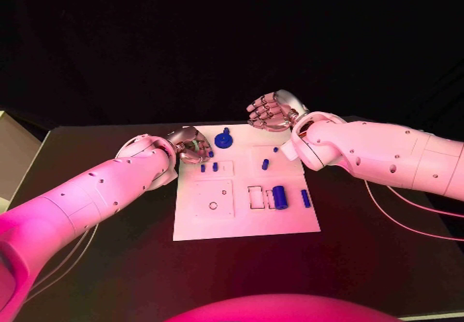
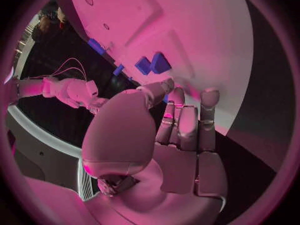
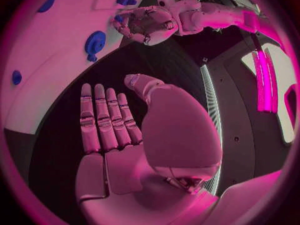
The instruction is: Assemble the parts on the task board
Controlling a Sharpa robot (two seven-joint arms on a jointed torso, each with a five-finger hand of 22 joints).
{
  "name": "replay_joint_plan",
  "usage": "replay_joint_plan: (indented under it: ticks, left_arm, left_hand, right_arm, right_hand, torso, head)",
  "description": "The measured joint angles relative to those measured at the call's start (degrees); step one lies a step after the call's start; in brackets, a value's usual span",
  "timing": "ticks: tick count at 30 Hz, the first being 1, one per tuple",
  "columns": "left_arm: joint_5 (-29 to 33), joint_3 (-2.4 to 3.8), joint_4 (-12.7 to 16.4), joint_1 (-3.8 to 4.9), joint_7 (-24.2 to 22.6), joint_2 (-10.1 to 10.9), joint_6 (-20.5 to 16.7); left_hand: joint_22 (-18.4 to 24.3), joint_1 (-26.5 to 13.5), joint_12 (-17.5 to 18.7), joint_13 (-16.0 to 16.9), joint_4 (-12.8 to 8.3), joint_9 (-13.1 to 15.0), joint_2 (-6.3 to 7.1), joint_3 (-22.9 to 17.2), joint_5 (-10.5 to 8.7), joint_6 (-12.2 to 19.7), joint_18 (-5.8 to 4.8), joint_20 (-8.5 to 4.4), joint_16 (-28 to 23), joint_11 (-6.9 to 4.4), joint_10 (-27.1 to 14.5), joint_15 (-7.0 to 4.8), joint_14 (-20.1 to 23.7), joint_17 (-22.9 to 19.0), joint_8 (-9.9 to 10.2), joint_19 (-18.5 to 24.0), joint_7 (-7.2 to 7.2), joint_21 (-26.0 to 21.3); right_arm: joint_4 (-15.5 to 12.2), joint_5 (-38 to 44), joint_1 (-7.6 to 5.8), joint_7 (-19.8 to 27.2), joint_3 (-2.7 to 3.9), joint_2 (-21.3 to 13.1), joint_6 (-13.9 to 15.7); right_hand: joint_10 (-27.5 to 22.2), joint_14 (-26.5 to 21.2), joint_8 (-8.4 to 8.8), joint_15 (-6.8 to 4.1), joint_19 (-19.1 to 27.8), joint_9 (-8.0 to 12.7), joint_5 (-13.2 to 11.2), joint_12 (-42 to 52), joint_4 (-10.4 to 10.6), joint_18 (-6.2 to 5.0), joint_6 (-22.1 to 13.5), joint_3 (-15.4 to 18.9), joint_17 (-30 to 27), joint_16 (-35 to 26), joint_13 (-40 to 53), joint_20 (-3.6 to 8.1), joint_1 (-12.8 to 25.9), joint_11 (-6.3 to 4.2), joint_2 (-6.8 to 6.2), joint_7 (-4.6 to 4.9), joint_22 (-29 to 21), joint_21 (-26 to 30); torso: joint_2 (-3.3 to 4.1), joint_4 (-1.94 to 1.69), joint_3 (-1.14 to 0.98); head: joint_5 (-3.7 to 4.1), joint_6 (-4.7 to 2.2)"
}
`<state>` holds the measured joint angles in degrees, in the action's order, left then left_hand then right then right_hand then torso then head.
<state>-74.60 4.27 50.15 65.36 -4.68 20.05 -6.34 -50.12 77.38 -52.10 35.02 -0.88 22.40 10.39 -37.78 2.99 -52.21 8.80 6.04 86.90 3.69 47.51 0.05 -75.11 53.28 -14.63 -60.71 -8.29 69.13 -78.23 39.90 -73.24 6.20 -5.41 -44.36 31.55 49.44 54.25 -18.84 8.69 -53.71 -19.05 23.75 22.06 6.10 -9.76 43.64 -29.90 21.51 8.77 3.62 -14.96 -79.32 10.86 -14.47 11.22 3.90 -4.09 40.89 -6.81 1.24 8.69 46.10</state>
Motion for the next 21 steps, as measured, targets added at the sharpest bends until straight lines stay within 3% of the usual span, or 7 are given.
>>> replay_joint_plan:
  ticks: [7,16,19,21]
  left_arm:
    - [0.0,0.0,0.2,-0.01,0.0,0.4,-0.1]
    - [0.0,0.05,0.5,-0.01,0.1,1.4,-0.7]
    - [0.1,0.58,0.8,-0.05,0.0,2.0,-1.2]
    - [0.5,1.33,1.0,-0.05,-0.2,2.4,-1.6]
  left_hand:
    - [0.3,0.0,0.0,0.3,-0.1,-0.9,0.5,-0.2,0.0,2.7,0.0,0.32,0.2,0.2,-0.2,0.18,0.2,0.4,2.1,0.3,-0.27,0.0]
    - [0.8,0.3,0.0,0.4,-0.4,-1.1,0.75,-0.4,0.0,3.3,0.0,0.5,0.2,0.2,-0.2,0.22,0.2,0.3,2.7,0.7,-0.21,-0.1]
    - [4.3,0.3,0.5,0.3,-0.4,-1.4,0.75,-0.4,0.0,4.0,0.0,0.51,-0.3,0.62,-0.9,0.7,3.0,-4.6,3.3,4.1,-0.5,-2.5]
    - [7.9,0.3,0.8,-0.1,-0.6,-1.4,0.75,-0.6,0.0,4.0,1.15,0.65,-1.1,0.71,-0.9,0.88,4.7,-6.5,3.5,7.3,-0.5,-4.9]
  right_arm:
    - [0.0,0.0,0.02,0.0,0.0,0.0,0.0]
    - [0.2,0.0,0.05,0.0,0.0,-0.1,0.0]
    - [0.3,0.0,0.05,0.0,0.0,-0.2,0.0]
    - [0.4,0.0,0.05,0.0,0.0,-0.3,-0.1]
  right_hand:
    - [0.0,0.0,0.0,0.0,0.0,0.0,0.0,0.0,0.0,0.0,0.0,0.0,0.0,0.0,0.0,0.0,0.0,0.0,0.0,0.0,0.0,0.0]
    - [0.0,0.0,0.0,0.0,0.0,0.1,0.0,-0.2,0.0,0.0,0.0,0.0,0.0,-0.2,0.0,0.0,0.0,0.0,0.0,0.0,0.0,0.0]
    - [0.0,0.3,0.0,0.01,0.0,0.1,0.0,-0.2,0.0,0.0,0.0,0.0,0.0,-0.2,0.0,0.0,0.0,0.0,0.0,0.0,0.0,0.0]
    - [0.4,0.9,0.0,-0.3,0.0,0.1,0.0,-0.2,-0.2,0.0,0.4,-0.2,0.0,-0.2,0.0,0.04,0.0,-0.21,0.0,0.16,0.0,0.0]
  torso:
    - [0.0,-0.01,0.0]
    - [-0.03,-0.04,0.04]
    - [-0.08,-0.07,0.07]
    - [-0.12,-0.08,0.07]
  head:
    - [0.0,-0.01]
    - [0.12,-0.02]
    - [0.13,-0.02]
    - [0.13,-0.02]
